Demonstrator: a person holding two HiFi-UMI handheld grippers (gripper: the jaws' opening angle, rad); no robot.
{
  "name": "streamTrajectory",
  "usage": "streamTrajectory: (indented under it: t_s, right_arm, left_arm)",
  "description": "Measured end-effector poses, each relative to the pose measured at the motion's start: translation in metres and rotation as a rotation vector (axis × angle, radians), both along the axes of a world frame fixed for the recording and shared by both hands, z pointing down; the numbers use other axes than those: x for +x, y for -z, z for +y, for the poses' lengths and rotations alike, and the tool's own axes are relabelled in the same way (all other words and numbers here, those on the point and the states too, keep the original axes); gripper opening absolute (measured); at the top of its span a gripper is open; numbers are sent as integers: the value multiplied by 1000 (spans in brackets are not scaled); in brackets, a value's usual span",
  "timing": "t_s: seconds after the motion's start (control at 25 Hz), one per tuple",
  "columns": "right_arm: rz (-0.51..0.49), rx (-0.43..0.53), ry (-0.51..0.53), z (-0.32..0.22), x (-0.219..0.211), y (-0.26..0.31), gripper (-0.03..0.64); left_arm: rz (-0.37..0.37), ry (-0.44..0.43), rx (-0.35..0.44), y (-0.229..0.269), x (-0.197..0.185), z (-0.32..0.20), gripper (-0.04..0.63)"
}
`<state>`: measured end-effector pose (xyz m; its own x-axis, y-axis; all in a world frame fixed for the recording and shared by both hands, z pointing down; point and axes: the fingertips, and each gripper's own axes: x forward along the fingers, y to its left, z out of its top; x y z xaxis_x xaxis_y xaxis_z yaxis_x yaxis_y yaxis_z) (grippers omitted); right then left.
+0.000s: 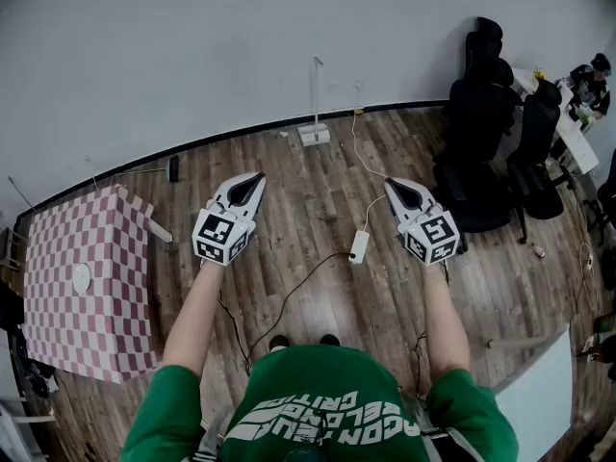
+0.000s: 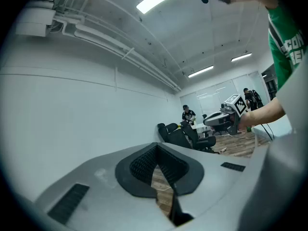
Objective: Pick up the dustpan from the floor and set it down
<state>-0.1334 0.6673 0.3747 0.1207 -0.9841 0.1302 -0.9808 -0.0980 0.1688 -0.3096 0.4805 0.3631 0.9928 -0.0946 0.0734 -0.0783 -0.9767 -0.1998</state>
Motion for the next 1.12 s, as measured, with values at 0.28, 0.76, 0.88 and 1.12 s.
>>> streamTrajectory:
  t_s: [0.28,0.76,0.88,1.12]
  right_arm:
    - [-14,-32,15,12,27,-20,9]
    - [-38,-57,1,-48,57,-49,9]
    - [-24,-73,-19,-81,73,-51,9]
    - [-9,-80,-57,-164,109,-33,9]
  left_arm:
    - [-19,22,-20,-17,13,18,-3]
    - [-20,37,-57,-43,42,-52,-3]
    - [-9,14,-60,-49,64,-89,-3]
    - [5,-21,-60,-39,111,-183,-3]
